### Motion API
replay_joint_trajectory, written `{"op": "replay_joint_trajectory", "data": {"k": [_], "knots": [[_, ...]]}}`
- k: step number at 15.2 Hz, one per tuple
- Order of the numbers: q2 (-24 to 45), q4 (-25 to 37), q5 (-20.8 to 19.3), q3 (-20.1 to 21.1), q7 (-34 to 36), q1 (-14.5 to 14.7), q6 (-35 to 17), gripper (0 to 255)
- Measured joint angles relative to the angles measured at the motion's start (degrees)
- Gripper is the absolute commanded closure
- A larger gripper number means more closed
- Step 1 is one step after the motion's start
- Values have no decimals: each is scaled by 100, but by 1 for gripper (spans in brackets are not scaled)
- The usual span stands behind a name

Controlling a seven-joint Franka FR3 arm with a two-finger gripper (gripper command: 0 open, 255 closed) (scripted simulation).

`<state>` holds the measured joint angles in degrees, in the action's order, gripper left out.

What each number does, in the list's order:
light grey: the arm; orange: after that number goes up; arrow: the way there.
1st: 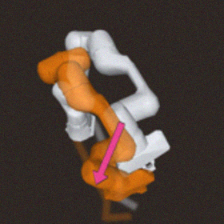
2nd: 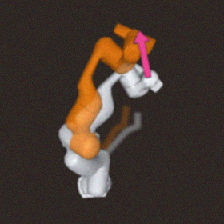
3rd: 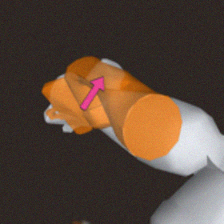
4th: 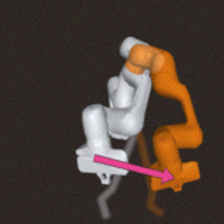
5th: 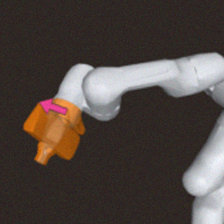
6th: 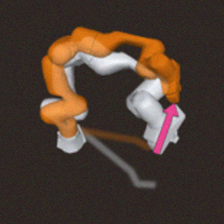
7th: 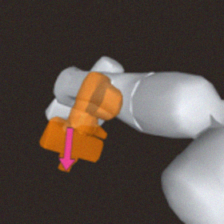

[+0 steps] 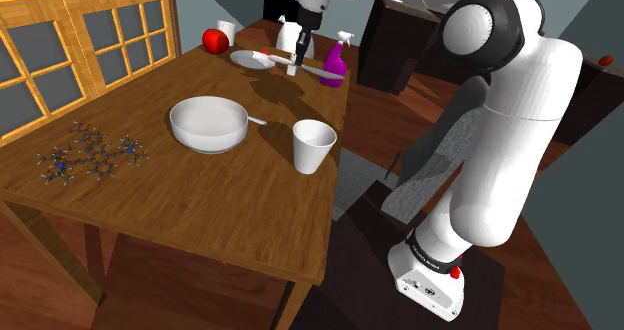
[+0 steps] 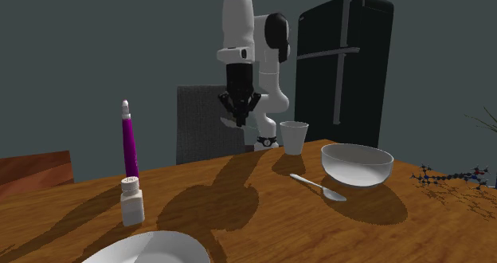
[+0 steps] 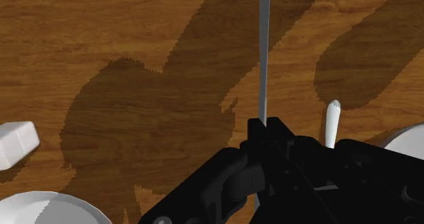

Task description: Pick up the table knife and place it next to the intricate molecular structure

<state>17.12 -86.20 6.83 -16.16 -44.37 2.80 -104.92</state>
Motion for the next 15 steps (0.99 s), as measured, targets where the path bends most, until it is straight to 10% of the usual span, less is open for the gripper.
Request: {"op": "replay_joint_trajectory", "data": {"k": [15], "knots": [[-1242,-1586,-549,1471,1877,50,-457,255]]}}
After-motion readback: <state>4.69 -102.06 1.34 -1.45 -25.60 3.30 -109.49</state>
